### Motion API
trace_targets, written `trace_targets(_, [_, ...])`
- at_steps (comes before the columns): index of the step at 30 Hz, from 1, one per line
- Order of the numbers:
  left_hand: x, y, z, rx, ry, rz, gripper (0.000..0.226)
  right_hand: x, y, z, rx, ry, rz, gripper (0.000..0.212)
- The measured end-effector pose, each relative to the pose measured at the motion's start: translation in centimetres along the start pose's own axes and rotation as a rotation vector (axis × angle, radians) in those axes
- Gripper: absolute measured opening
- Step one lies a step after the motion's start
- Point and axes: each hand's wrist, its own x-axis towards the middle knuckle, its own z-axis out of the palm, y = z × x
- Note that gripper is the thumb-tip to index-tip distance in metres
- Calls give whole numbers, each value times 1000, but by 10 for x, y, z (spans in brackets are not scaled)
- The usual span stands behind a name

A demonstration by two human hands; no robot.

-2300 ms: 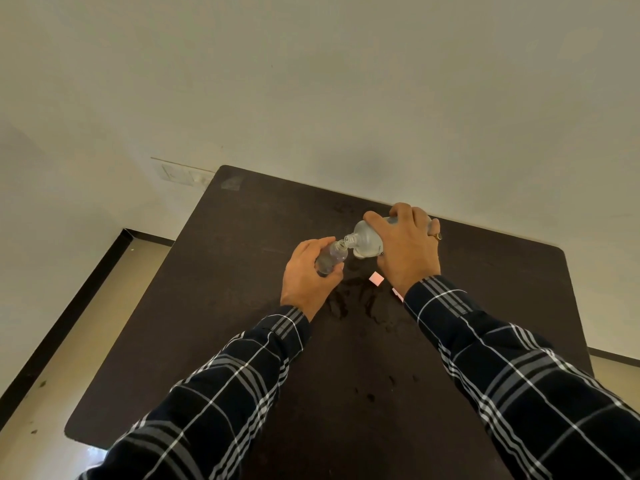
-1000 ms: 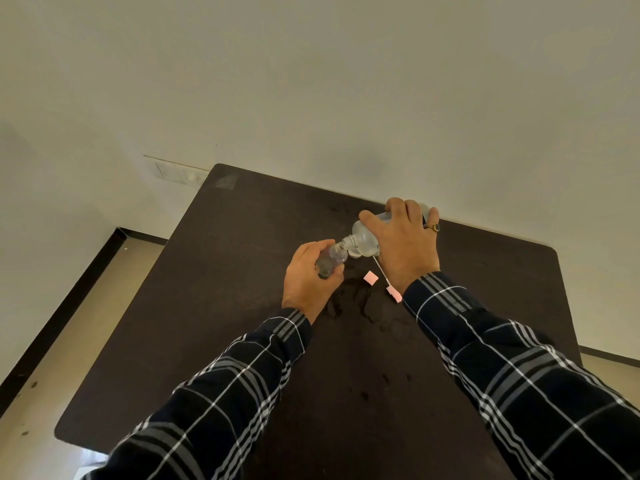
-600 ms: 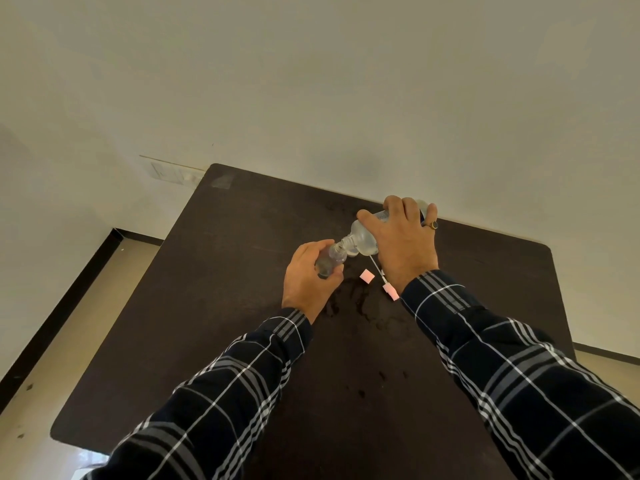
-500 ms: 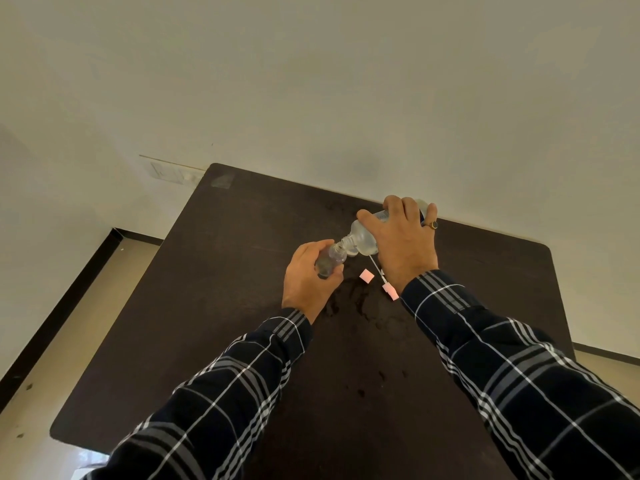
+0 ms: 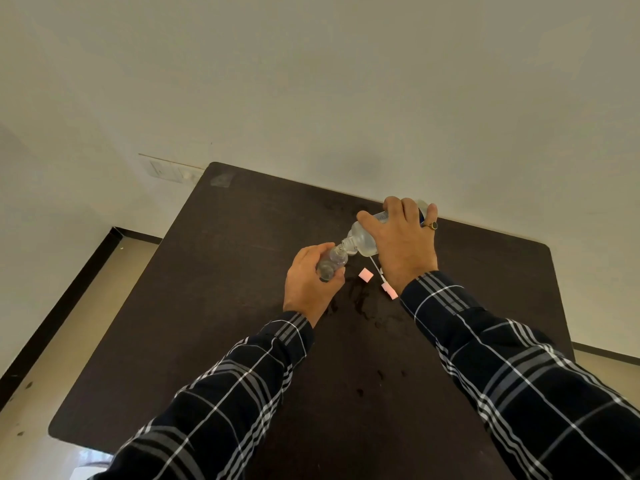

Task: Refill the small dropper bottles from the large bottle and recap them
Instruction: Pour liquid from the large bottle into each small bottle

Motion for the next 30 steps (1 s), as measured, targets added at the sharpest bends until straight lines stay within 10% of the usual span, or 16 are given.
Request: trace_targets(30, [2,1,-4,30,16,-17,50,3,-3,-2,-20,15,-17,65])
